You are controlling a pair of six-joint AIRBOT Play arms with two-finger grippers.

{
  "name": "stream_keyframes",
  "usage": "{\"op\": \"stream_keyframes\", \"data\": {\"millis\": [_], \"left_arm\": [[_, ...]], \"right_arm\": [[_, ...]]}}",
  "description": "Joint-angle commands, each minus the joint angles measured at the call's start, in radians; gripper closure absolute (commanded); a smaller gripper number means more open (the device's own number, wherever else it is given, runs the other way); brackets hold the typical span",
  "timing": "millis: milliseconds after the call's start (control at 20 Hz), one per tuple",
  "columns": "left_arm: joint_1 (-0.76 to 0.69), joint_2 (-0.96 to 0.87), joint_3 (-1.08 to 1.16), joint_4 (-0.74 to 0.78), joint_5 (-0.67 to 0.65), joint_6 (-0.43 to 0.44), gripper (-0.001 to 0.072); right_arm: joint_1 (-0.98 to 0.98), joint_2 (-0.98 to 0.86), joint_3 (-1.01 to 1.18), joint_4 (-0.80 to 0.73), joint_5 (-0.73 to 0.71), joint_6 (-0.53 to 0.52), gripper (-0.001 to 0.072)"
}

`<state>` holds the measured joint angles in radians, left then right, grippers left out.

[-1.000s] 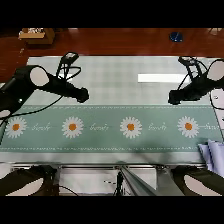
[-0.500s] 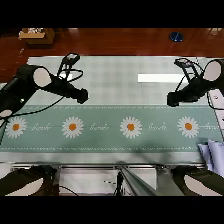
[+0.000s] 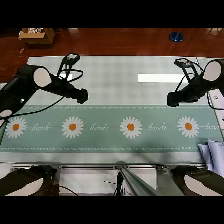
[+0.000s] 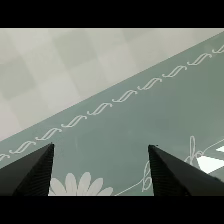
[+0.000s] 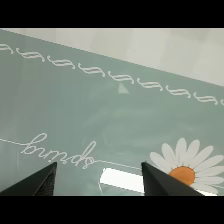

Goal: Fold the shirts.

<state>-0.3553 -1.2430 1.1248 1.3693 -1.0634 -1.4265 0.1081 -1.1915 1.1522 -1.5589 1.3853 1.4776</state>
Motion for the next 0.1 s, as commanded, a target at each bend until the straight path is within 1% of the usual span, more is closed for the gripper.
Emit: {"op": "stream_keyframes", "data": {"millis": [0, 50], "left_arm": [[0.0, -0.001, 0.001, 0.0, 0.0, 0.0, -0.0013], [0.0, -0.001, 0.001, 0.0, 0.0, 0.0, -0.0013]], "right_arm": [[0.001, 0.0, 0.001, 0.001, 0.0, 0.0, 0.0115], [0.001, 0.0, 0.001, 0.001, 0.0, 0.0, 0.0115]]}}
